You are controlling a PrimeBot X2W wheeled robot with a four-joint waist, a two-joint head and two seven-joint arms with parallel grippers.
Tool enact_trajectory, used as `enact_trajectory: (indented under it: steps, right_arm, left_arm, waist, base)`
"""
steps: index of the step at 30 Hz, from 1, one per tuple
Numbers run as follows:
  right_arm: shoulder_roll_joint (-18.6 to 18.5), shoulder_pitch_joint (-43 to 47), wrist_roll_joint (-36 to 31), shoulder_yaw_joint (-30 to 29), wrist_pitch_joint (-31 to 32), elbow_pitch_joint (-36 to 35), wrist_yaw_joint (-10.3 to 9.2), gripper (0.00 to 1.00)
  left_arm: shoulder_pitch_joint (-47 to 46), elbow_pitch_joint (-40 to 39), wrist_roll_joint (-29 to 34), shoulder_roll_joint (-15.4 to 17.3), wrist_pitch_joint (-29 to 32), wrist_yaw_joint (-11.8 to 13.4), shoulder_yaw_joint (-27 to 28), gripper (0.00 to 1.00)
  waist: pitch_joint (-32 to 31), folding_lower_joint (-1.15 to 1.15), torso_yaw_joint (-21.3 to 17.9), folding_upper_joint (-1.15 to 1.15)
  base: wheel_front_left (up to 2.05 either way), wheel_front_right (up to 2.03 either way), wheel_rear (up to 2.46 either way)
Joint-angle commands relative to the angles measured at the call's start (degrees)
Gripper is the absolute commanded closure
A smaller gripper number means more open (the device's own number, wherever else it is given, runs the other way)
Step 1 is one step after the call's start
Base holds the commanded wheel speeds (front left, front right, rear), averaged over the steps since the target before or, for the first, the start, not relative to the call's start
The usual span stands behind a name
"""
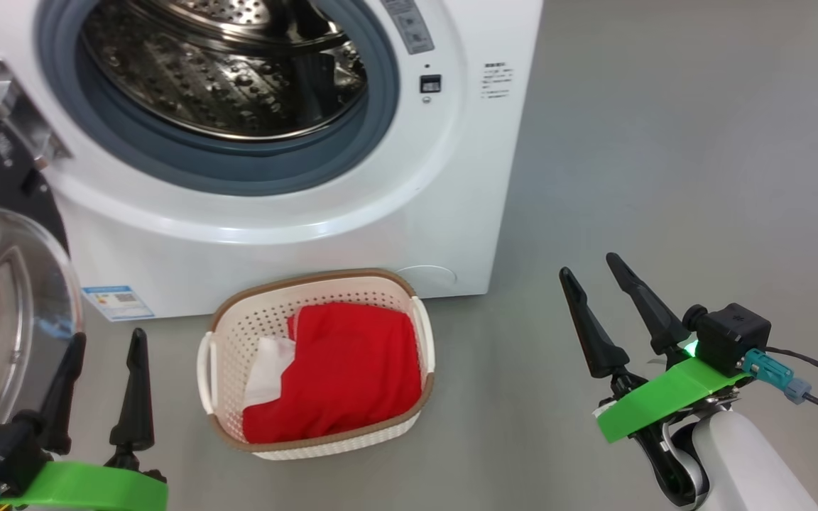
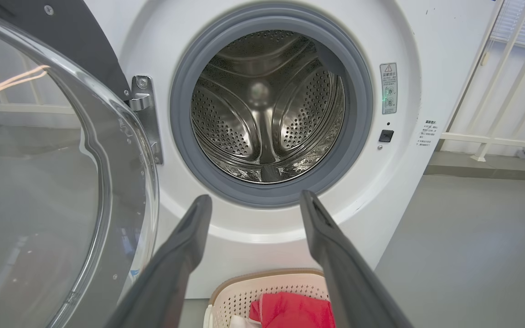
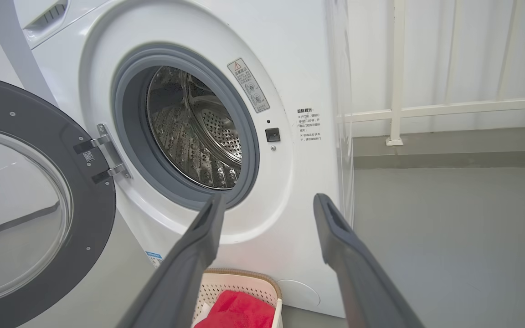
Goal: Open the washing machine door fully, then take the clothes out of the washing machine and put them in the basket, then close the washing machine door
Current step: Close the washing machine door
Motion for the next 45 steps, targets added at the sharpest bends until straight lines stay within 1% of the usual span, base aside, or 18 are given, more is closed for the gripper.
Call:
enact_trajectory:
  steps: [1,9,10,23,24,35,45]
  right_arm:
    - [-0.3,0.5,0.1,1.0,-0.7,-1.3,0.09,0.00]
    - [-0.5,0.4,0.5,1.7,-0.7,-0.9,0.09,0.00]
    - [-0.5,0.4,0.7,1.8,-0.7,-0.7,0.09,0.00]
    - [-1.1,0.7,1.4,2.5,-0.7,0.0,0.09,0.00]
    - [-1.1,0.7,1.4,2.5,-0.7,0.0,0.09,0.00]
    - [-1.4,0.7,1.7,3.2,-0.7,0.5,0.09,0.00]
    - [-1.5,0.7,1.9,3.6,-0.7,0.9,0.09,0.00]
  left_arm:
    - [-1.2,-1.0,0.6,1.5,-0.2,0.6,2.2,0.00]
    - [-0.7,-0.9,0.5,1.4,-0.2,1.0,2.0,0.00]
    - [-0.5,-0.8,0.4,1.4,-0.2,1.1,1.9,0.00]
    - [0.5,-0.3,0.1,1.2,0.1,1.9,1.4,0.00]
    - [0.5,-0.3,0.1,1.2,0.1,1.9,1.4,0.00]
    - [1.0,0.2,-0.1,1.2,0.2,2.6,1.3,0.00]
    - [1.0,1.6,0.8,1.0,0.2,4.6,1.5,0.00]
  waist:
    - [-0.2,0.00,1.1,0.00]
    - [-1.2,0.00,5.5,0.00]
    - [-1.4,0.00,6.7,0.00]
    - [-2.9,0.00,14.9,0.00]
    - [-2.9,0.00,14.9,0.00]
    - [-2.8,0.00,20.8,0.00]
    - [-3.0,0.00,25.5,0.00]
  base:
    - [0.00,0.00,0.00]
    - [0.00,0.00,0.00]
    - [0.00,0.00,0.00]
    - [0.00,0.00,0.00]
    - [0.00,0.00,0.00]
    - [0.00,0.00,0.00]
    - [0.00,0.00,0.00]
